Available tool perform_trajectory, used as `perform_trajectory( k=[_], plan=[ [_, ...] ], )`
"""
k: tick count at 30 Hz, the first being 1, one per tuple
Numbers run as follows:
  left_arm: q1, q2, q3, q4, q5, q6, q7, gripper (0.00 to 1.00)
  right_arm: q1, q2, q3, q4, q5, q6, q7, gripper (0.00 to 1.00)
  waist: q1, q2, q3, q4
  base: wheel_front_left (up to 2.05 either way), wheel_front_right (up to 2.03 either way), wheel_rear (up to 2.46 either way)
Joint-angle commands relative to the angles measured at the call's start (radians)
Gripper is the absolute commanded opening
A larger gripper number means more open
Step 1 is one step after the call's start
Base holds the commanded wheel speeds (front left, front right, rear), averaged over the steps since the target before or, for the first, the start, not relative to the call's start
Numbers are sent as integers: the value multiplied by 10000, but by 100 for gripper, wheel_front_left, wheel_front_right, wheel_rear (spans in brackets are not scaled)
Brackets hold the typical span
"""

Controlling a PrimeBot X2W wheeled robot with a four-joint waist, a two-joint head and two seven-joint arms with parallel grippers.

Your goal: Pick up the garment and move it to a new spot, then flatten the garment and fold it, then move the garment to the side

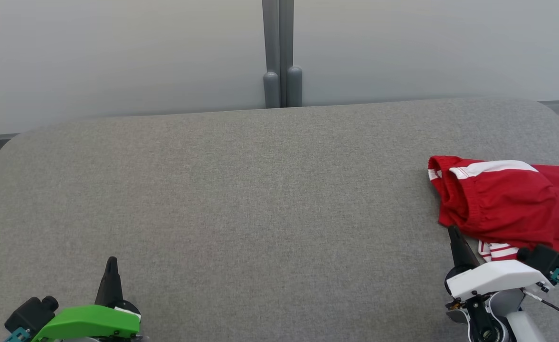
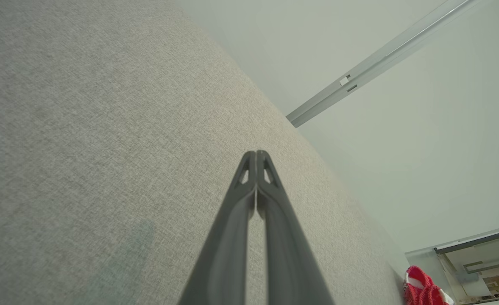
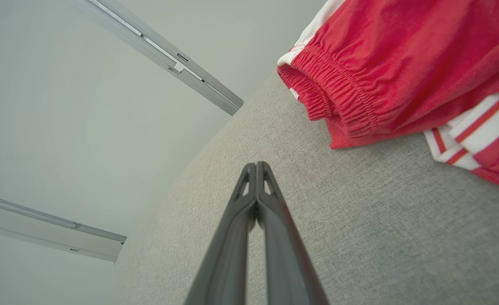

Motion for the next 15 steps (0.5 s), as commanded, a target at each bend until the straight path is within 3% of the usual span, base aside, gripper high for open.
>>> perform_trajectory(
  k=[1, 15],
  plan=[
    [-306, 66, 56, -187, -343, -65, 72, 0, -65, -50, -62, -207, 333, -3, 77, 0, 0, -1, 5, -1, 0, 0, 0],
    [-421, 77, 158, -398, -1965, -105, 478, 0, -2, -60, -264, -529, 2014, -4, 501, 0, 0, -1, 59, -15, 0, 0, 0]
  ],
)
